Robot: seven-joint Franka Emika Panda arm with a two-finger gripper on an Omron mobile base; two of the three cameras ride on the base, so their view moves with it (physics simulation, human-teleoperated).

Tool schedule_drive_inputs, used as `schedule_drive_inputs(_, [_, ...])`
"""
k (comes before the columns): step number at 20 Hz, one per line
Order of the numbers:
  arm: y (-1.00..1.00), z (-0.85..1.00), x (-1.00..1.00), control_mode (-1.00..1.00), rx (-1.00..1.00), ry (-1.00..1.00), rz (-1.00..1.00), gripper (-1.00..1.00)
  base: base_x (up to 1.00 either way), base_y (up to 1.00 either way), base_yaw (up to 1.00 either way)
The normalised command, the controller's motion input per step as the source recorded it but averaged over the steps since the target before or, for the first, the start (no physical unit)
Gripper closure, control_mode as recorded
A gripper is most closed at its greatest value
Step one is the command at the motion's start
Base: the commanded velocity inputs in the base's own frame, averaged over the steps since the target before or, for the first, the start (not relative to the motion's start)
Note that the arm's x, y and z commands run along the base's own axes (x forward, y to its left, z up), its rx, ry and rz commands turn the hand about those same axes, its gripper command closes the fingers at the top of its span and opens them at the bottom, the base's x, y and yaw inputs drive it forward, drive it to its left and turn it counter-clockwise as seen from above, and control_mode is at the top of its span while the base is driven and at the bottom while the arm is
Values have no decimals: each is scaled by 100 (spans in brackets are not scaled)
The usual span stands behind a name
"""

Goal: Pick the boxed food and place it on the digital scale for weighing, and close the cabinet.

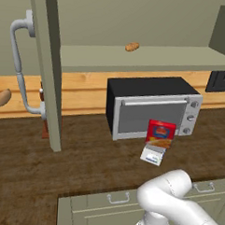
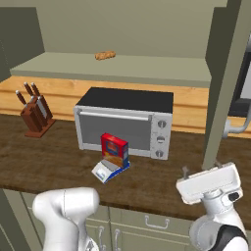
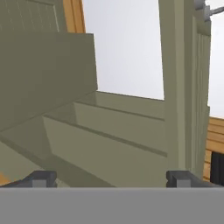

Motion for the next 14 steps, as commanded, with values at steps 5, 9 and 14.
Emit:
schedule_drive_inputs(5, [-41, 9, -25, -100, 5, 0, 0, -100, 0, 0, 0])
schedule_drive_inputs(9, [-57, 8, -40, -100, 7, 0, 0, -100, 0, 0, 0])
schedule_drive_inputs(14, [-73, 31, -16, -100, 8, 0, 0, -100, 0, 0, 0])
